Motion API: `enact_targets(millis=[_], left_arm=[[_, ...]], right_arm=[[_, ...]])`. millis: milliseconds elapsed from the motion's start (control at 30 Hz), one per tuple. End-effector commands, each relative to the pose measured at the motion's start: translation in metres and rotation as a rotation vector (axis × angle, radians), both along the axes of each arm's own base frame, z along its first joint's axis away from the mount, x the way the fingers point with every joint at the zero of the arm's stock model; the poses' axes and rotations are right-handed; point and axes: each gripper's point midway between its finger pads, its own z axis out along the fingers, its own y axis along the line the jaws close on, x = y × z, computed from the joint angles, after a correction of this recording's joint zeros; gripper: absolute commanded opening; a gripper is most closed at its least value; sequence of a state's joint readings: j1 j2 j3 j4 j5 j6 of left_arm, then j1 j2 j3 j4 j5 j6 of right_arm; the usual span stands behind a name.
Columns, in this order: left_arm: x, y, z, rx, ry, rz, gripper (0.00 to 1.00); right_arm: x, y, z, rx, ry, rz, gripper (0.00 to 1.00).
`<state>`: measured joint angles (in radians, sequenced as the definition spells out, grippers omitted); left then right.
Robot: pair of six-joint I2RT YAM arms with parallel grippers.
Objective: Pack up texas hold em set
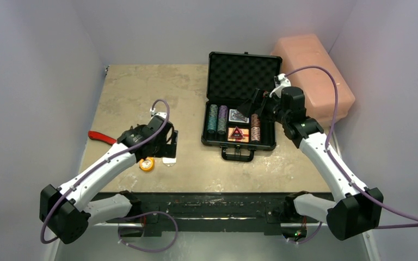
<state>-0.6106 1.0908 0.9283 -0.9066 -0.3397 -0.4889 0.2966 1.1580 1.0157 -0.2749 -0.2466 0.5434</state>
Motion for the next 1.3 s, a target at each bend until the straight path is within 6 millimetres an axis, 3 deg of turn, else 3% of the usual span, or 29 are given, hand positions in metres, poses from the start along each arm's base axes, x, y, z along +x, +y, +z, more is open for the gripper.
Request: enact_targets(millis=[0, 333, 600, 700, 1267], left_arm=[[-0.004, -0.001, -0.027, -0.027, 0.055, 0.119, 1.00], [0.006, -0.026, -0.071, -0.075, 0.122, 0.096, 0.97], [0.014, -0.032, -0.097, -0.044, 0.171, 0.107, 0.92], [0.015, -0.031, -0.099, -0.027, 0.181, 0.119, 0.88], [0.016, -0.030, -0.114, -0.064, 0.202, 0.263, 0.87]], right_arm=[[-0.010, 0.007, 0.001, 0.003, -0.032, 0.066, 0.99], [-0.020, 0.004, -0.015, -0.014, -0.017, 0.082, 0.99], [-0.026, 0.002, -0.021, -0.027, -0.011, 0.087, 0.99], [-0.027, 0.002, -0.023, -0.026, -0.009, 0.090, 0.99], [-0.027, 0.004, -0.027, -0.027, -0.006, 0.104, 0.99]])
